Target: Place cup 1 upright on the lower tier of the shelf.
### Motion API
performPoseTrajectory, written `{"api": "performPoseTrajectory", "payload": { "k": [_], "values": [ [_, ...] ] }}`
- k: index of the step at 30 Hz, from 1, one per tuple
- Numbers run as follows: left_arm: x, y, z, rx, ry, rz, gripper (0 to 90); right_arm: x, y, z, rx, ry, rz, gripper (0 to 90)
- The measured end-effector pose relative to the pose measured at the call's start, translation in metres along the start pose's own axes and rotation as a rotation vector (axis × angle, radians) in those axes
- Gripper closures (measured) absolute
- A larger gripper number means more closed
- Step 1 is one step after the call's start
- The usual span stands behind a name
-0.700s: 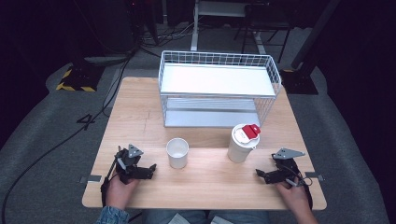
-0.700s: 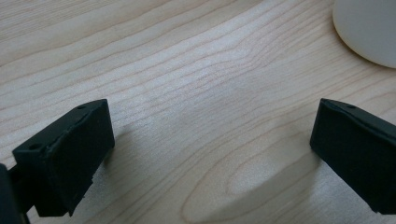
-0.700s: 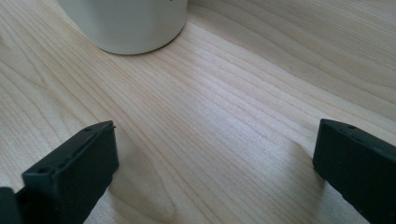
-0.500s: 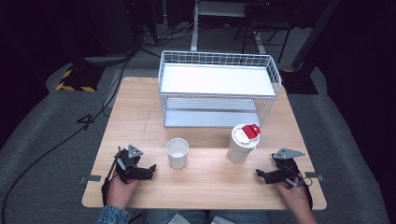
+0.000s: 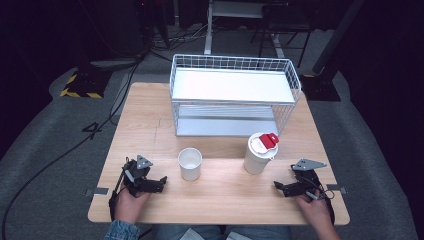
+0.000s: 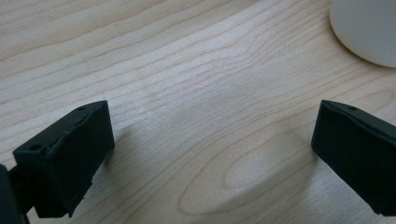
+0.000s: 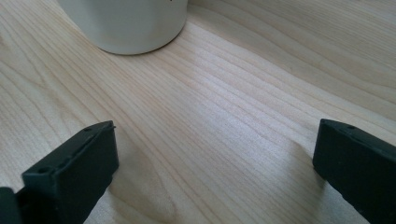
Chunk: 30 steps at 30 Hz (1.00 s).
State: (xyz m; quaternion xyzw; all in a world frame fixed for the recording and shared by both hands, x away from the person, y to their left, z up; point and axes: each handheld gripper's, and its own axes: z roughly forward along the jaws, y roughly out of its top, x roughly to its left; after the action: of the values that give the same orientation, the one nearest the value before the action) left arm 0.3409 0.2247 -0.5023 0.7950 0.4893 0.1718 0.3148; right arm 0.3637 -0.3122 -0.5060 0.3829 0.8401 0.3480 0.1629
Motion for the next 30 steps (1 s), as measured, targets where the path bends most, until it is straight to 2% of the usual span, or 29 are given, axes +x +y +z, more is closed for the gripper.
{"api": "performPoseTrajectory", "payload": {
  "k": [3,9,16,17,19,30],
  "values": [
    [0.0,0.002,-0.007,-0.039,-0.004,0.001,0.0,0.0,0.0,0.0,0.0,0.0,0.0,0.4],
    [-0.004,0.004,-0.014,-0.086,-0.023,-0.009,0.0,0.0,0.0,0.0,0.0,0.0,0.0,0.4],
    [-0.011,0.006,-0.022,-0.143,-0.046,0.001,0.0,0.0,0.0,0.0,0.0,0.0,0.0,0.4],
    [-0.013,0.006,-0.023,-0.169,-0.06,0.001,0.0,0.0,0.0,0.0,0.0,0.0,0.0,0.4],
    [-0.014,0.007,-0.024,-0.177,-0.07,0.004,0.0,0.0,0.0,0.0,0.0,0.0,0.0,0.4],
    [-0.03,0.01,-0.029,-0.305,-0.128,0.018,0.0,0.0,0.0,0.0,0.0,0.0,0.0,0.4]
  ]
}}
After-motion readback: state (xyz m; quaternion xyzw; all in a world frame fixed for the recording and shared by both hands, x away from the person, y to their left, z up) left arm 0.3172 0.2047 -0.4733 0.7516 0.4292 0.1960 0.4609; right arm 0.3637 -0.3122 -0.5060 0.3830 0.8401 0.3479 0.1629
